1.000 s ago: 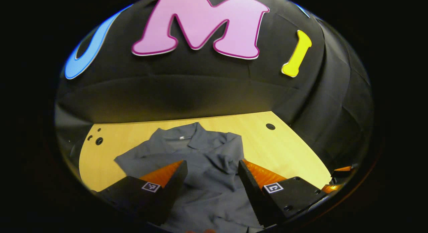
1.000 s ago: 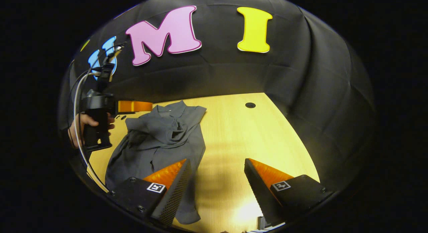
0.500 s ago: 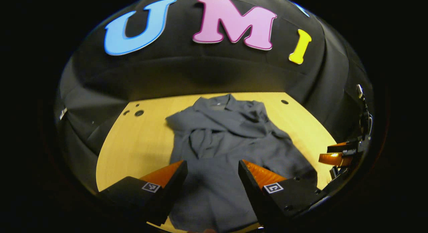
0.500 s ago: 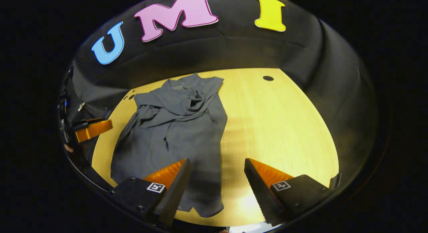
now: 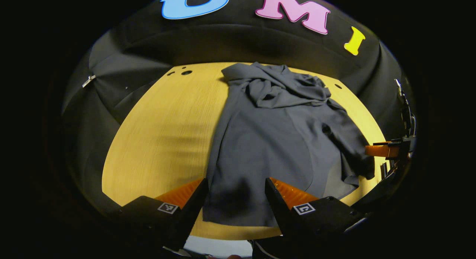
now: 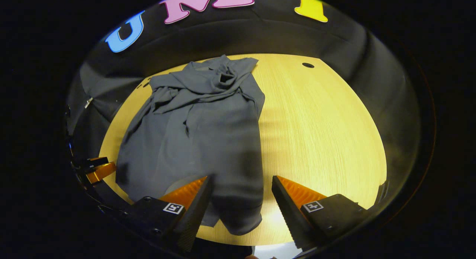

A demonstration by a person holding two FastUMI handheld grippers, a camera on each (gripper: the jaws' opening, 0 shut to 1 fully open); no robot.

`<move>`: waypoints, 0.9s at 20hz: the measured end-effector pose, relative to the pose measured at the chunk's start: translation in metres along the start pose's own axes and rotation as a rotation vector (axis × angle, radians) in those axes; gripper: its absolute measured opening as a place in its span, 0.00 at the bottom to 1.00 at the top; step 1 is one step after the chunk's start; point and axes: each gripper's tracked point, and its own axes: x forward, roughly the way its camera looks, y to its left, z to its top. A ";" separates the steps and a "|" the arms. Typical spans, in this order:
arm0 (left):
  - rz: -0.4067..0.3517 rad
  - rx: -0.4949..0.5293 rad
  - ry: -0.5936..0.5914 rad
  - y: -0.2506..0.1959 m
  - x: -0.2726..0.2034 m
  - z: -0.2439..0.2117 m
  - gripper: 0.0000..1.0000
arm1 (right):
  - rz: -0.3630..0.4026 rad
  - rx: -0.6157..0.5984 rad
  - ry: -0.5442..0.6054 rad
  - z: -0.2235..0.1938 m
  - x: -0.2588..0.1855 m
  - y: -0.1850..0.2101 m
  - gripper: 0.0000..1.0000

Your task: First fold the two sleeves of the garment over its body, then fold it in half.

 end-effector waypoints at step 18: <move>0.036 -0.009 0.090 -0.008 0.019 -0.046 0.75 | -0.032 0.010 0.169 -0.037 0.029 0.022 0.77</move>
